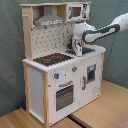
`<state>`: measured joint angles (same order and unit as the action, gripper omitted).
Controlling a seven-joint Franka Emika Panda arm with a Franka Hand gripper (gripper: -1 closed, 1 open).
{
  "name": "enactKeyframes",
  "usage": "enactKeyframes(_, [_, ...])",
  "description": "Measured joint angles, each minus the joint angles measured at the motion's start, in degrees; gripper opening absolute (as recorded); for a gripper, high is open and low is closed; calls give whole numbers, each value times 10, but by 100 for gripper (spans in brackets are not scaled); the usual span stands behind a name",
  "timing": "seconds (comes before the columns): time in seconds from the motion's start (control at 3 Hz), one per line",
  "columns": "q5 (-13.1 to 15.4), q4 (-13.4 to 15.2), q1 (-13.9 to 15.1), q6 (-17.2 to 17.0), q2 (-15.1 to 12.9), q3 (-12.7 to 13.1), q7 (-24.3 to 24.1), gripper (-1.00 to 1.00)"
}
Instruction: Play with the kitchen
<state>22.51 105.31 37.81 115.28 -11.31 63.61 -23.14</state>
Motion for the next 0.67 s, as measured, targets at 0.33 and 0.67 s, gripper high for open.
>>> enactKeyframes(0.33, [0,0,-1,0,0,0,0,-100])
enactKeyframes(0.67, [-5,-27,-14,-47,30,4,1,-100])
